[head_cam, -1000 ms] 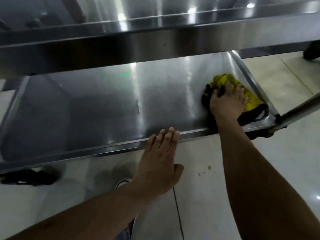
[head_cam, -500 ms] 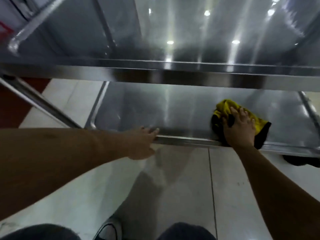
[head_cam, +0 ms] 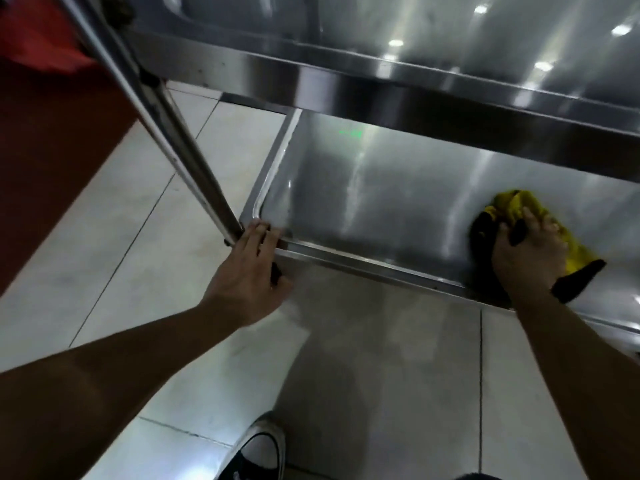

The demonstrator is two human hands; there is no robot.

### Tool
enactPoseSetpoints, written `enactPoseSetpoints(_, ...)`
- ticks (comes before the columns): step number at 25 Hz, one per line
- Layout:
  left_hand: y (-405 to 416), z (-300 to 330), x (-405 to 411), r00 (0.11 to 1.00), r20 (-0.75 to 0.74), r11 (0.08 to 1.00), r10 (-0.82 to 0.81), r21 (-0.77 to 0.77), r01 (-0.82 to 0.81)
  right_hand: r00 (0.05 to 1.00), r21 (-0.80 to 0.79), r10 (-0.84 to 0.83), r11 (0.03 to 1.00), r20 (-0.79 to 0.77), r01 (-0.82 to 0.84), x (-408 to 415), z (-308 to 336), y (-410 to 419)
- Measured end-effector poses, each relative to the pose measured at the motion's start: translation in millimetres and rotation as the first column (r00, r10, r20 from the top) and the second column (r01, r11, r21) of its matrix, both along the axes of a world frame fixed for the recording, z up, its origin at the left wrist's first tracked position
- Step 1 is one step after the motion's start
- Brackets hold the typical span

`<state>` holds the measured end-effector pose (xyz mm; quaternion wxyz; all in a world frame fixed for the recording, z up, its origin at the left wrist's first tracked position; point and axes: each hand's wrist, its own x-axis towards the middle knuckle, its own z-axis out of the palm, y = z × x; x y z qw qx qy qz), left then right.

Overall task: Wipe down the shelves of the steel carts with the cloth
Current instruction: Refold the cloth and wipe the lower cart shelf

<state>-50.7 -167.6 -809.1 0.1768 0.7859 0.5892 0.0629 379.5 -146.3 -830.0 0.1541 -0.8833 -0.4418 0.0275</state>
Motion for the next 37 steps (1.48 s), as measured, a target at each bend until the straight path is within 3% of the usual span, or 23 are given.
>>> enactPoseSetpoints(6,-3,-6,-11,0.978,0.203,0.999,0.045,-0.018,-0.043,0.931,0.032,0.364,0.931,-0.034,-0.363,-152,-7,66)
enactPoseSetpoints(12,0,-7,-18,0.962,0.273,1.0,0.017,0.018,-0.022,0.817,0.001,0.567,0.822,-0.103,-0.57,-259,0,133)
enactPoseSetpoints(16,1,-8,-18,0.961,0.27,0.998,0.064,-0.021,-0.061,0.678,-0.006,0.729,0.681,-0.088,-0.733,-305,-4,114)
enactPoseSetpoints(19,1,-3,-14,0.948,0.299,0.994,0.104,-0.001,-0.109,0.585,-0.004,0.804,0.588,-0.11,-0.809,-298,-5,82)
enactPoseSetpoints(21,-2,-1,-10,0.953,0.283,0.99,0.112,0.051,-0.131,0.58,-0.007,0.802,0.585,-0.142,-0.811,-281,-3,63)
enactPoseSetpoints(29,-1,4,25,0.964,0.094,0.955,0.249,0.142,-0.26,0.756,-0.027,0.637,0.762,-0.148,-0.647,-129,6,0)
enactPoseSetpoints(31,-2,6,45,0.987,0.021,0.971,0.159,0.177,-0.16,0.791,-0.034,0.599,0.794,-0.126,-0.607,-115,6,-10)
enactPoseSetpoints(33,-6,4,81,0.995,-0.041,0.982,-0.093,0.161,0.098,0.79,-0.036,0.601,0.793,-0.121,-0.608,-116,5,-11)
enactPoseSetpoints(35,-14,-5,120,0.933,-0.118,0.923,-0.339,0.148,0.354,0.782,-0.022,0.607,0.788,-0.144,-0.616,-113,6,-14)
enactPoseSetpoints(37,-20,-10,145,0.922,-0.176,0.922,-0.345,0.119,0.368,0.809,-0.001,0.566,0.819,-0.16,-0.574,-97,7,-23)
